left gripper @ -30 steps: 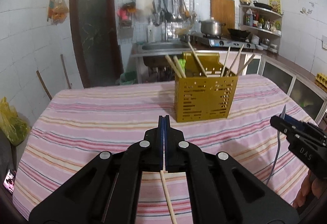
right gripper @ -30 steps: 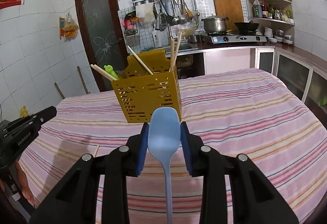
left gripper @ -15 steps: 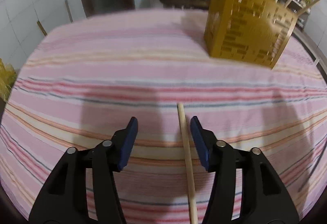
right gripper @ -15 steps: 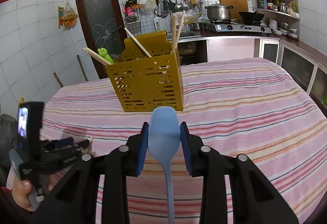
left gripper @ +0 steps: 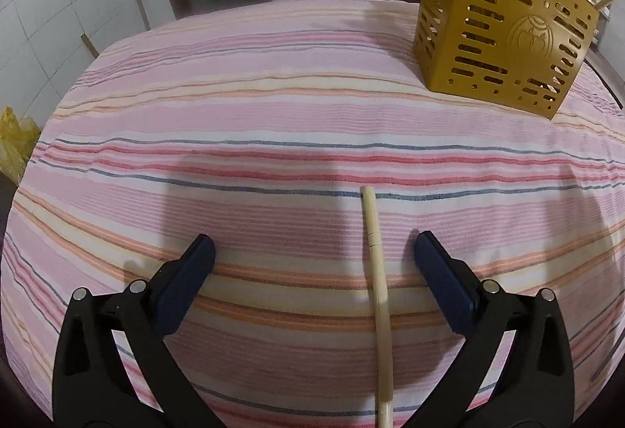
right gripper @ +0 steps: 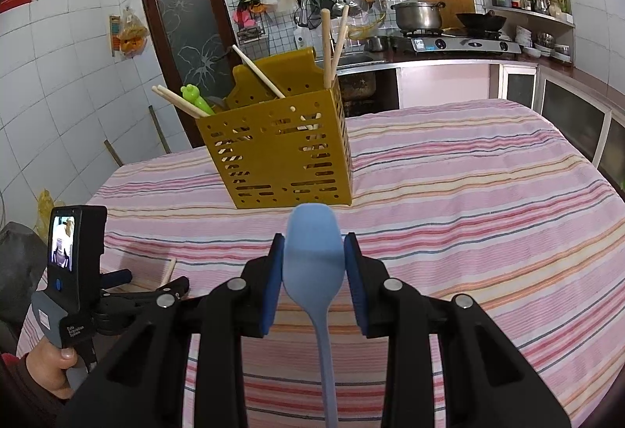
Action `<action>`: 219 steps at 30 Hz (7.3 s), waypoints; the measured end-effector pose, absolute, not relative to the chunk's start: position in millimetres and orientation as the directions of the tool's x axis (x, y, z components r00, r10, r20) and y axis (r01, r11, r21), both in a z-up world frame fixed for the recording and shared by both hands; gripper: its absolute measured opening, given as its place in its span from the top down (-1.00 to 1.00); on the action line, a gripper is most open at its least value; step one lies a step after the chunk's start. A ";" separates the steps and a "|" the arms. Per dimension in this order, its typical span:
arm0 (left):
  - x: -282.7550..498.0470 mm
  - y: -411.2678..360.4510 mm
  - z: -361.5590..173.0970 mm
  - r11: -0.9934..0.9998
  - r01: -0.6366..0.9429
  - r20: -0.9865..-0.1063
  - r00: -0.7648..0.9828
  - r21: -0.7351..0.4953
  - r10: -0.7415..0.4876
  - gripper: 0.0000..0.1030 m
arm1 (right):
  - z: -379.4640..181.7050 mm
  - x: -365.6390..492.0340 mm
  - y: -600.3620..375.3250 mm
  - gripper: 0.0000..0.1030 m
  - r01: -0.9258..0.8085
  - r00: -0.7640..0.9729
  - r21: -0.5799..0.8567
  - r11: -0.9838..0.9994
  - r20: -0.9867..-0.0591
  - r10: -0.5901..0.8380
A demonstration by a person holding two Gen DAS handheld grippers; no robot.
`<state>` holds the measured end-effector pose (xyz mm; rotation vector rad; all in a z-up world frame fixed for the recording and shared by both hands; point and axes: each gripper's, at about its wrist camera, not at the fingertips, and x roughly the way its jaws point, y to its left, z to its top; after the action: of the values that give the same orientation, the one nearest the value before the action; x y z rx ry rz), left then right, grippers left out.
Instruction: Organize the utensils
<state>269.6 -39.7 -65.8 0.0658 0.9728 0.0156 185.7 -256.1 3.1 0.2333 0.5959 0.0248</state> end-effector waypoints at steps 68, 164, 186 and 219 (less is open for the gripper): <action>174.6 -52.7 107.1 0.980 0.196 -0.390 0.900 -0.035 -0.194 0.91 | 65.0 164.1 -274.5 0.40 0.059 0.945 0.193 0.979 -0.326 0.008; 69.9 -10.1 0.2 0.999 0.031 -0.251 0.968 0.013 -0.027 -0.90 | 2.7 46.5 -218.7 -0.91 0.080 0.970 0.036 0.996 -0.233 -0.069; 64.3 -2.9 2.5 1.000 0.006 -0.226 0.974 -0.018 -0.010 -0.90 | 5.0 35.1 -224.2 -0.91 0.120 0.977 0.042 0.992 -0.182 -0.111; 57.9 -5.4 5.8 1.000 0.004 -0.198 0.980 -0.015 -0.007 -0.90 | 6.3 32.8 -224.2 -0.91 0.122 0.978 0.039 0.992 -0.176 -0.113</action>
<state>57.9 -5.4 5.8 -0.0142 0.1989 -0.0058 32.8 -224.2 6.3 0.0492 0.1747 -0.1182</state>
